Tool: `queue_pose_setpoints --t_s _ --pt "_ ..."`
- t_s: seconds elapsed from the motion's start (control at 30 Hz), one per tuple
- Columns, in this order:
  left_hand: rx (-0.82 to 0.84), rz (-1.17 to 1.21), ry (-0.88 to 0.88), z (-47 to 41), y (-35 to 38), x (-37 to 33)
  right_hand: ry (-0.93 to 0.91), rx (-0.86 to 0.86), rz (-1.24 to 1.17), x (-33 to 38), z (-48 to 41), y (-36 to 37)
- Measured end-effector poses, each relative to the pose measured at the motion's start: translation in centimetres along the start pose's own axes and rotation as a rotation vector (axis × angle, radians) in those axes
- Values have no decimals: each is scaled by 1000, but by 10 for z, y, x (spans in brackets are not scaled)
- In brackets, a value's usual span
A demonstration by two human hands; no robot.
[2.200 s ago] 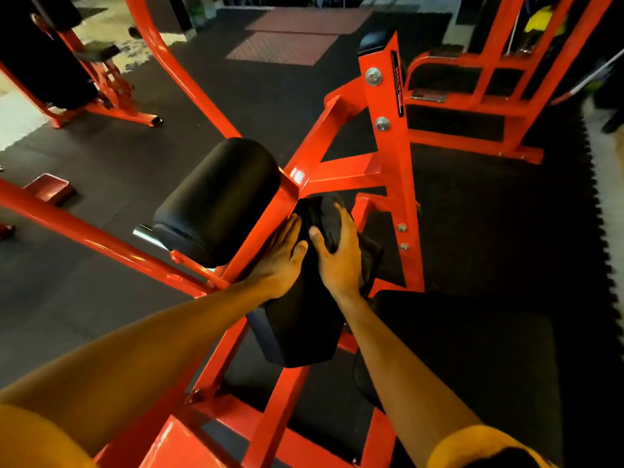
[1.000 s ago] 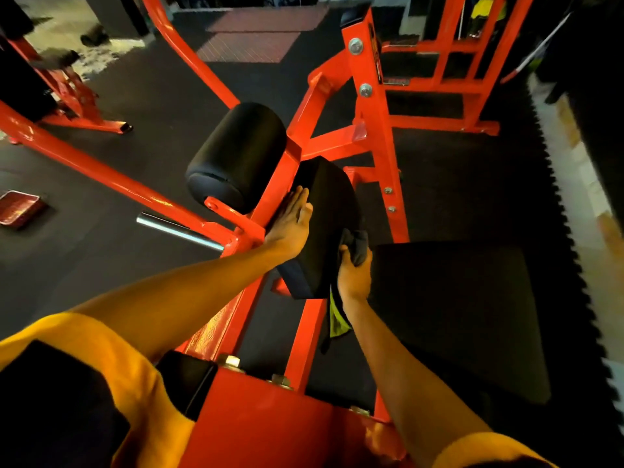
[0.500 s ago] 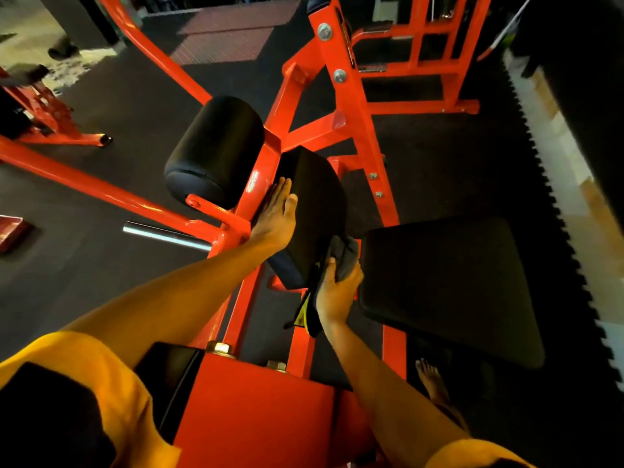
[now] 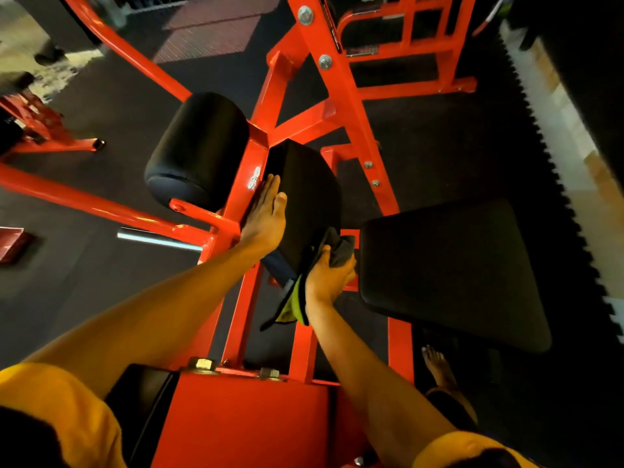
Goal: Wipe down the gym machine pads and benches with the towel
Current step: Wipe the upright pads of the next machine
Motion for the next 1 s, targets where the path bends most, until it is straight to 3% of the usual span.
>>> queue_pose_setpoints --t_s 0.23,0.4,0.6,0.67,0.83,1.0 --pt "-21 -51 48 -8 4 4 133 84 54 -17 -53 16" --pt "-34 -112 106 -12 8 8 -304 213 136 21 13 3" --pt "-57 -161 133 -11 9 6 -608 340 280 56 19 31" --pt "-61 -159 146 -12 8 7 -600 430 209 61 -6 55" --pt "-81 -161 156 -11 7 7 -252 436 122 30 -64 58" --pt "-65 -159 136 -13 9 9 -485 368 274 46 -9 22"
Point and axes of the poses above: each hand's wrist, its own z-axis away from the middle knuckle, its own y-axis out of the palm, x = y × z, the point moved 10 cm from there along -z, towards the middle knuckle, and after that the axes turned 14 degrees about -x, right-handed, at the moved point
